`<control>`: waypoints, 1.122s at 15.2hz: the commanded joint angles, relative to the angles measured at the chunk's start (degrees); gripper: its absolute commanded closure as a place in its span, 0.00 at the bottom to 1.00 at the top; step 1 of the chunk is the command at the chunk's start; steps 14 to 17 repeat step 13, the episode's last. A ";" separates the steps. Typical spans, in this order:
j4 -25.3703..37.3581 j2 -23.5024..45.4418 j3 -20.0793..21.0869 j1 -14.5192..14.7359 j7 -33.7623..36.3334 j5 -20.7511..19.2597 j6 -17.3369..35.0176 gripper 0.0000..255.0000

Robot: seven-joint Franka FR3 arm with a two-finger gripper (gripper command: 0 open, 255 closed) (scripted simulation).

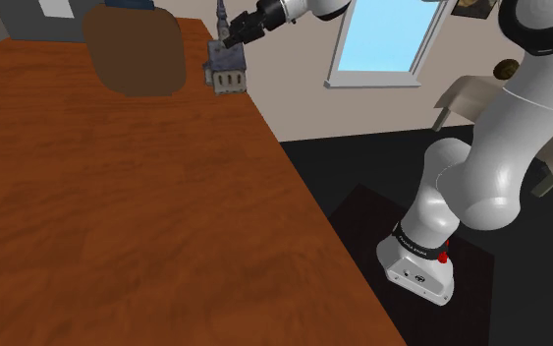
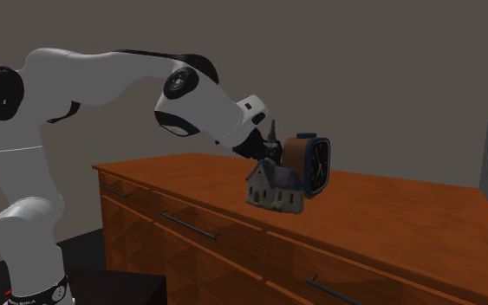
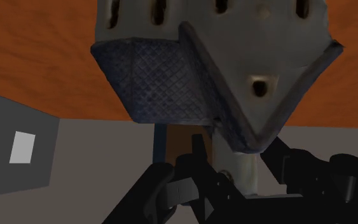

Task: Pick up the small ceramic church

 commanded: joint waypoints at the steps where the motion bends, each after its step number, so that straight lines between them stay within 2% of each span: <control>1: 1.01 -0.28 0.03 -0.07 1.30 -0.86 -0.56 1.00; 11: 7.18 -0.60 0.08 -0.35 7.73 -4.51 -4.03 1.00; 17: 7.28 -0.59 0.08 -0.35 7.83 -4.56 -4.09 1.00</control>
